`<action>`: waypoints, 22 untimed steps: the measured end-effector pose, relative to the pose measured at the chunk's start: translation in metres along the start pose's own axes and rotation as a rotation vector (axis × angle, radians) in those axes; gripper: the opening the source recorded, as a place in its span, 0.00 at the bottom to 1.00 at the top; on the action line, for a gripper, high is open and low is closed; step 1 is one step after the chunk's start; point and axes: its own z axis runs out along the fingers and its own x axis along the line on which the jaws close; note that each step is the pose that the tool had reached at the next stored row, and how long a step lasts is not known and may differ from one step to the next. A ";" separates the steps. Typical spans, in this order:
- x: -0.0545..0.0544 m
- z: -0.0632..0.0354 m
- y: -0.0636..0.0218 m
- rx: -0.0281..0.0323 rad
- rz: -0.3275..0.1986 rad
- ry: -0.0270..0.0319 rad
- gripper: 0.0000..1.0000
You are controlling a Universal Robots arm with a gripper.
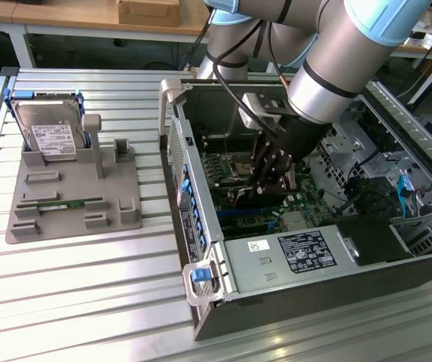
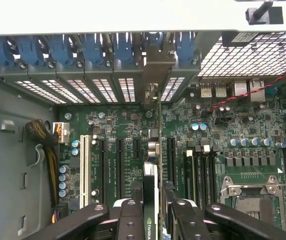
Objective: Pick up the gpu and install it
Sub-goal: 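Insert the gpu into the slot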
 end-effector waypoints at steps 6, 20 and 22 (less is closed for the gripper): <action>0.000 0.0013 -0.0003 0.0000 0.000 0.0028 0.27; -0.004 0.0037 -0.0006 0.0001 -0.001 0.0079 0.27; -0.004 0.0042 -0.0007 0.0001 -0.002 0.0080 0.27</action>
